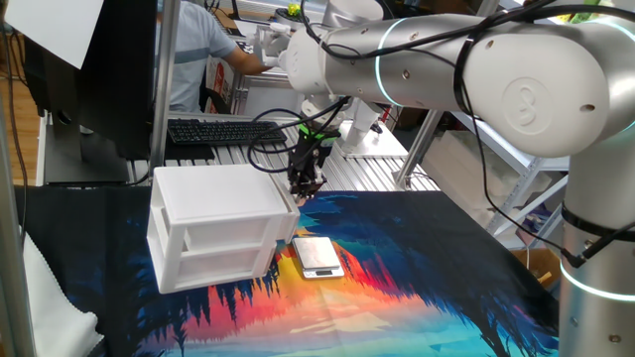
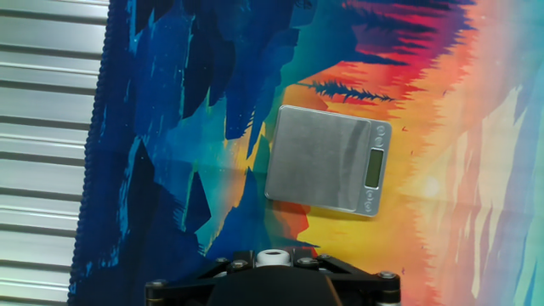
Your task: Grasp the handle and open the drawer
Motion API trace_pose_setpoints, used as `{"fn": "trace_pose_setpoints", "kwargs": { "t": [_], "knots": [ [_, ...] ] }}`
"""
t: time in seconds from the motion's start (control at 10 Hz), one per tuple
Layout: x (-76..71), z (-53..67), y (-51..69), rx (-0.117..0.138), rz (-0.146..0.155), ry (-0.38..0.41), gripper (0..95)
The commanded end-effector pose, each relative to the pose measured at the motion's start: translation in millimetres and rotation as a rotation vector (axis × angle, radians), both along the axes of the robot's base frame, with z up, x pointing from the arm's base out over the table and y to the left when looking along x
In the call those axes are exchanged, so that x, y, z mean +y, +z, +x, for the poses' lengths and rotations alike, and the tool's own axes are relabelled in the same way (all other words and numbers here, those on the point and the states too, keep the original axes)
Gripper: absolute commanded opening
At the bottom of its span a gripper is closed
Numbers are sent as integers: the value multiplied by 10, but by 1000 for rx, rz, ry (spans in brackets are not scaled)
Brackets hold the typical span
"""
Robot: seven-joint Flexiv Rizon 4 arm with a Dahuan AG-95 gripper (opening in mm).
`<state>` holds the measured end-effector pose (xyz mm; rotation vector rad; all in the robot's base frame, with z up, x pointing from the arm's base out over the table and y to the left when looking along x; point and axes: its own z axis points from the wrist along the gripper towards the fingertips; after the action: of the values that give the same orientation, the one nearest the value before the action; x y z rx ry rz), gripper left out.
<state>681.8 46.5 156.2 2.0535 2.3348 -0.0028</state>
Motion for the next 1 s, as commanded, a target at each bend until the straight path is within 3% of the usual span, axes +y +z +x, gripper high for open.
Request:
{"fn": "trace_pose_setpoints", "kwargs": {
  "t": [0.1,1.0],
  "knots": [
    [-17,-7,5,-2,-3,5,0],
    [-139,1,7,-7,2,39,0]
  ]
}}
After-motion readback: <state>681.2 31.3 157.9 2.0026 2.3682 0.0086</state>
